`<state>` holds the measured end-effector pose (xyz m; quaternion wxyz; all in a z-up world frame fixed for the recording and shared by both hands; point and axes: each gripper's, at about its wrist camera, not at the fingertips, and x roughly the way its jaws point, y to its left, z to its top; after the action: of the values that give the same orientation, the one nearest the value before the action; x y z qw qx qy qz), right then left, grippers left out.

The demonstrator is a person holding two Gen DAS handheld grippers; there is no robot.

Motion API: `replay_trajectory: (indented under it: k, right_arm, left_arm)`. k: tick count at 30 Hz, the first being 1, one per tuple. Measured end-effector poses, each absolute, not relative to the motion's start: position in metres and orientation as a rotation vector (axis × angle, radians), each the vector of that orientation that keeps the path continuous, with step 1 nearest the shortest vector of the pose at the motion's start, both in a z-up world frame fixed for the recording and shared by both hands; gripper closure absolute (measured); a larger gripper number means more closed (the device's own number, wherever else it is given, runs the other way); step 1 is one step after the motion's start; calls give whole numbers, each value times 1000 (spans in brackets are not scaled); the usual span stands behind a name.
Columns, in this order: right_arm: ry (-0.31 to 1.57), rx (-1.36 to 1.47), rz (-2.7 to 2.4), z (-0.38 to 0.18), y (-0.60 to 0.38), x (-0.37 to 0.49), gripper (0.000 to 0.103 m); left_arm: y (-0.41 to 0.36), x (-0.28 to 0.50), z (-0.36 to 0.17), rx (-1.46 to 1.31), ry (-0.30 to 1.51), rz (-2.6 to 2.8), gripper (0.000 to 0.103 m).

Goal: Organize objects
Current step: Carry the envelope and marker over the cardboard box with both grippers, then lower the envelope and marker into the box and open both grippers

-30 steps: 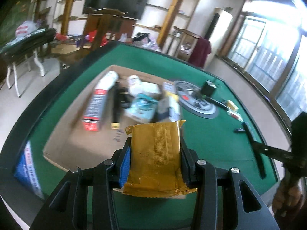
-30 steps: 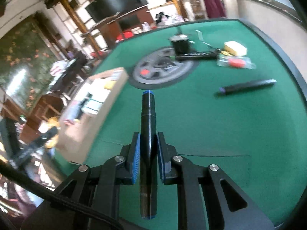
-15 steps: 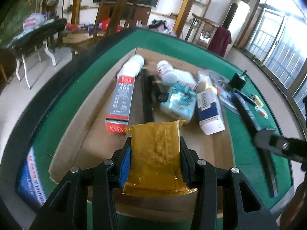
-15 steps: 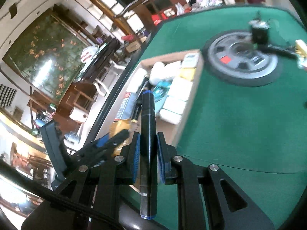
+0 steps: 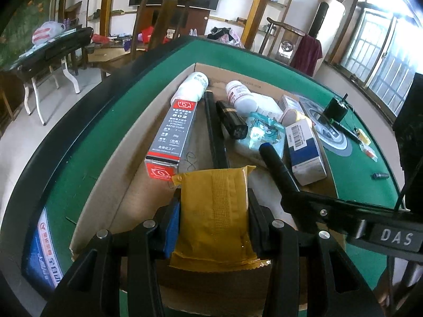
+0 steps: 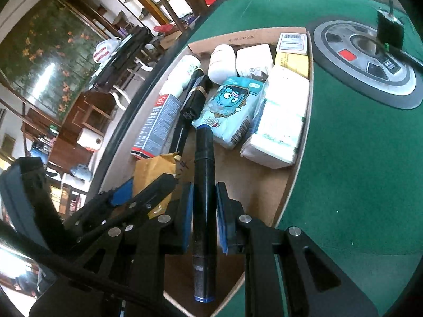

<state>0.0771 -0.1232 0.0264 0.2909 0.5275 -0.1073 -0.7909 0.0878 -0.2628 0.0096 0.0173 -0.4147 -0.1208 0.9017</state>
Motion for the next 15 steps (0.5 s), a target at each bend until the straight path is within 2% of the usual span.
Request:
replay_trajectory:
  k: [3,11,13,15]
  right_arm:
    - [-244,1396,-2138,28,-127,79,89]
    - [-263,1372,-2160,33,-118,82,87]
    - [-259,1335,-2189,42,-113,87,78]
    - [-254,1284,-2223,53,-108,94,60]
  left_arm:
    - [-269,90,12,-1259,-444,2800,63]
    - [-275,101,27,-1200,-540,2827,42]
    - [-270,108,36,-1171,-492,2876,41]
    - [-263,114,44,-1139,-424,2931,39]
